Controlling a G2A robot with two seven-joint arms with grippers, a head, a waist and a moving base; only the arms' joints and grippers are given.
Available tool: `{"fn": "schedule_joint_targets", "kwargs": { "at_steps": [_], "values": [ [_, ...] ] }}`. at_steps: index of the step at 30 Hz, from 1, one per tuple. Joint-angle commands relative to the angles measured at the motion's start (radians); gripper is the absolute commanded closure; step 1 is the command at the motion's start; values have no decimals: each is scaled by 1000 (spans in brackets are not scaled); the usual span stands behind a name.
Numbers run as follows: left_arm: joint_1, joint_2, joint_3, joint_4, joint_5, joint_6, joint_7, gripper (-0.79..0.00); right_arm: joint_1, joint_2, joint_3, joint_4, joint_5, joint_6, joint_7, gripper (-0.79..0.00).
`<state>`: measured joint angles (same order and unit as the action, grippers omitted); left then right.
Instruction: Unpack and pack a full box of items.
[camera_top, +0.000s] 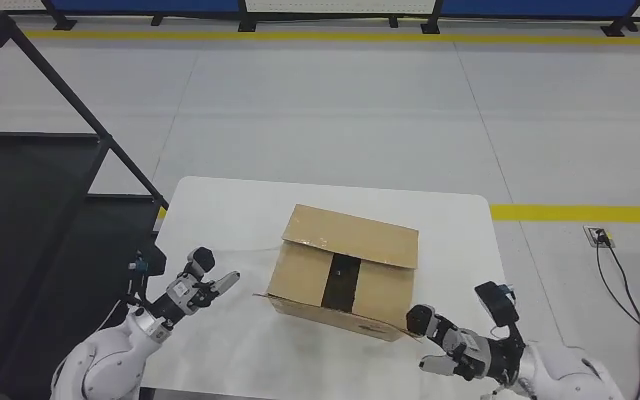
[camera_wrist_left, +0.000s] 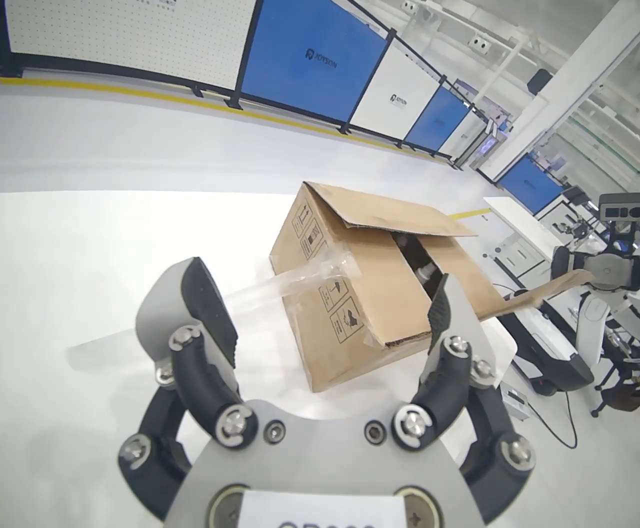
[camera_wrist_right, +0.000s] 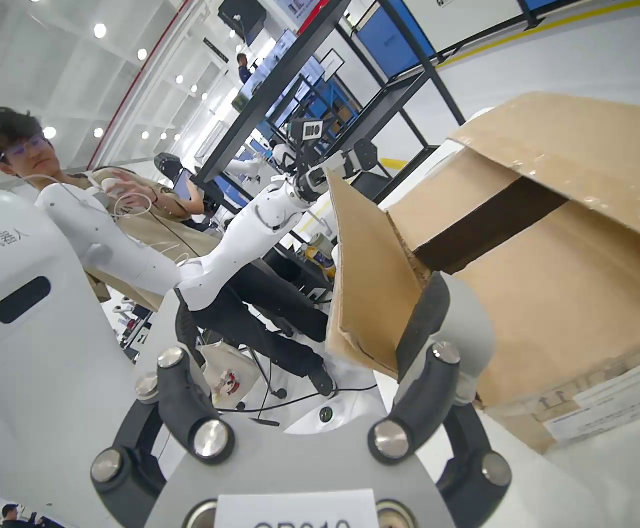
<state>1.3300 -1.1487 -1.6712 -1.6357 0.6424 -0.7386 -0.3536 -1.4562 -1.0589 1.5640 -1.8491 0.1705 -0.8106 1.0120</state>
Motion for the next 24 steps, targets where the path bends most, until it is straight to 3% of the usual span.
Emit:
{"fn": "schedule_joint_targets", "kwargs": {
  "at_steps": [1, 12, 20, 24],
  "values": [
    [-1, 3, 4, 2, 13, -26, -6, -785, -20, 9, -7, -15, -12, -6, -8, -785],
    [-1, 19, 58, 5, 161, -156, -35, -785, -82, 53, -48, -6, -97, -45, -47, -785],
    [-12, 27, 86, 31, 320, -180, 8, -785, -75, 53, -63, 39, 122, 64, -168, -785],
    [-22, 28, 103, 49, 353, -152, 33, -785, -75, 53, -63, 39, 122, 64, -168, -785]
  ]
}}
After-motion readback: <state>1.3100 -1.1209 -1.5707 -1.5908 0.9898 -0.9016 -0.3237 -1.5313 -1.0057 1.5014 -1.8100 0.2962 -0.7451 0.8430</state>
